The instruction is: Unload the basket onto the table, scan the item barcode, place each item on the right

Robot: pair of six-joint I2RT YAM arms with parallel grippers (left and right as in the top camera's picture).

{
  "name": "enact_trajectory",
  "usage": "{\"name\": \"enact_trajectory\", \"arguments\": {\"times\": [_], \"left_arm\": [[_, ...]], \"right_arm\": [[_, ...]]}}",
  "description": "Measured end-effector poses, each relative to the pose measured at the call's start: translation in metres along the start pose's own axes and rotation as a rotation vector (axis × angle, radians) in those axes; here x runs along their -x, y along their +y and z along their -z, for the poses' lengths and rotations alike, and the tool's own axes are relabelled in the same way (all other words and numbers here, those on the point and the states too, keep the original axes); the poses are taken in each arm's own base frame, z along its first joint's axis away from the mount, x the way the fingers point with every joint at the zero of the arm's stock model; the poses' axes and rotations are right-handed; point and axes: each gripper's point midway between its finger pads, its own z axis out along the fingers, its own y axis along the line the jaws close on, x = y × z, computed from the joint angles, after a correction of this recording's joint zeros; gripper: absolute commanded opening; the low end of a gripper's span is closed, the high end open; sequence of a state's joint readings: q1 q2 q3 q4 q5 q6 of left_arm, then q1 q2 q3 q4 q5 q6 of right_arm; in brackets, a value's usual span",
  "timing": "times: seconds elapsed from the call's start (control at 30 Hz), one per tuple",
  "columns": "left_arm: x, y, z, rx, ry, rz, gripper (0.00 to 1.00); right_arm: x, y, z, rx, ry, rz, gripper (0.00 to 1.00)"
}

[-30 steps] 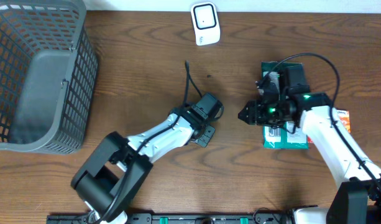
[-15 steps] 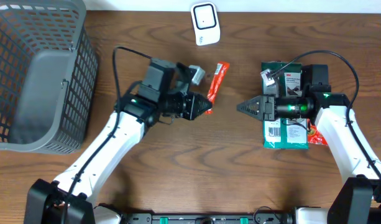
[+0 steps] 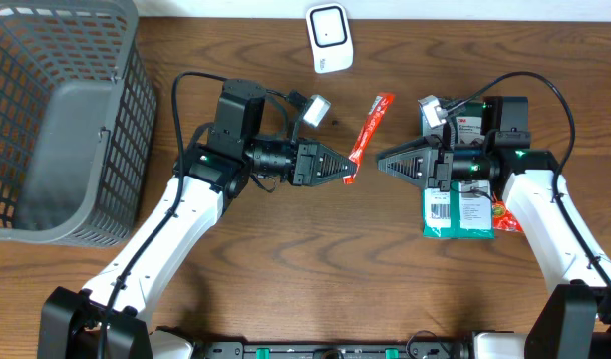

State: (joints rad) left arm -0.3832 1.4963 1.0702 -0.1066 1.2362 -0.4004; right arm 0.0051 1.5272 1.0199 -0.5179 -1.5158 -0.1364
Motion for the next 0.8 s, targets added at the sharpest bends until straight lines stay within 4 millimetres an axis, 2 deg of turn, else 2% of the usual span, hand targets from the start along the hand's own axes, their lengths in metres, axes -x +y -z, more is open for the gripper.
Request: {"name": "enact_trajectory", "arguments": {"times": [0.5,0.7,0.8], "left_arm": [[-0.001,-0.003,0.0,-0.015,0.006,0.012,0.08],[-0.001,-0.003,0.0,-0.018,0.006,0.01,0.07],[-0.001,-0.004,0.0,-0.02,0.007,0.01,0.08]], "right_arm": [[0.012,0.017,-0.031,0.088,0.06,0.147,0.36],[0.014,0.02,-0.036,0.096,0.07,0.142,0.27],[0.014,0.019,-0.037,0.092,0.07,0.135,0.26]]}}
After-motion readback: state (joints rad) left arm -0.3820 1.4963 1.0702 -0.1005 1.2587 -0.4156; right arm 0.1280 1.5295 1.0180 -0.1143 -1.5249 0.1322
